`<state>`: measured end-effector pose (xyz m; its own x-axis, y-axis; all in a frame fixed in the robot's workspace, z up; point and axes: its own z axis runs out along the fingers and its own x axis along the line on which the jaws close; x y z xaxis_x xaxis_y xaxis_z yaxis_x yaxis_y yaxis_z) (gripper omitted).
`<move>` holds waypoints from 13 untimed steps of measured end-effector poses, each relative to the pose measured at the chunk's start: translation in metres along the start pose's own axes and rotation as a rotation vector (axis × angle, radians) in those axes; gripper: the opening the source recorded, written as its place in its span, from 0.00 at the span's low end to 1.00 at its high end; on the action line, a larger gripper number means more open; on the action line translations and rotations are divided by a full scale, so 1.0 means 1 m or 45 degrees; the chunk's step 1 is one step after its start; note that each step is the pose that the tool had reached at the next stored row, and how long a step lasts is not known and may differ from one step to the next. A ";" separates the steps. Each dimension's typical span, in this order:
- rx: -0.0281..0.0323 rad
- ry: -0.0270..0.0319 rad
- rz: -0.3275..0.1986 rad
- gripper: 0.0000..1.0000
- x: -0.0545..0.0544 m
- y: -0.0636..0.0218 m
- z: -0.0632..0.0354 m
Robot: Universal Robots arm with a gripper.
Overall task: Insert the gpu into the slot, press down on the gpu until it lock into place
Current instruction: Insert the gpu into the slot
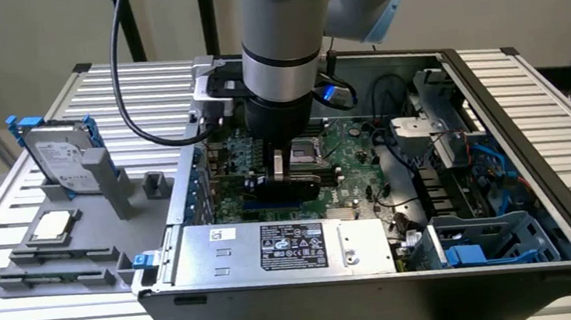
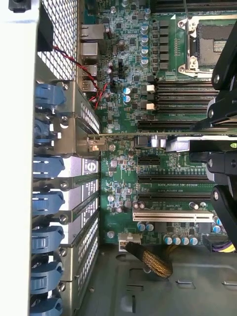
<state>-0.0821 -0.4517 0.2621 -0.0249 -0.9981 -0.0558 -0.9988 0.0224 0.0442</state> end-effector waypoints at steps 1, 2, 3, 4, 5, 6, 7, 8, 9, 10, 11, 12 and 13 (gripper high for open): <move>0.0000 0.0001 0.000 0.26 0.000 0.0000 0.0001; 0.0001 0.0003 0.000 0.26 0.000 0.0000 0.0002; 0.0002 0.0004 0.000 0.26 0.000 0.0000 0.0004; 0.0002 0.0005 -0.001 0.26 0.000 0.0000 0.0007; 0.0002 0.0004 -0.001 0.26 0.000 0.0000 0.0010; 0.0003 0.0003 -0.001 0.26 0.000 0.0000 0.0012; 0.0003 0.0002 -0.001 0.26 0.000 0.0000 0.0015; 0.0003 0.0002 -0.001 0.26 0.000 0.0000 0.0017; 0.0002 0.0003 -0.001 0.26 0.000 0.0000 0.0017; 0.0002 0.0004 -0.001 0.26 0.000 0.0000 0.0018; 0.0003 0.0003 -0.001 0.26 0.000 0.0000 0.0018; 0.0003 0.0003 -0.001 0.26 0.000 0.0000 0.0018; 0.0003 0.0002 -0.001 0.26 0.000 -0.0001 0.0019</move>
<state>-0.0821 -0.4517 0.2602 -0.0243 -0.9982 -0.0557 -0.9988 0.0219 0.0439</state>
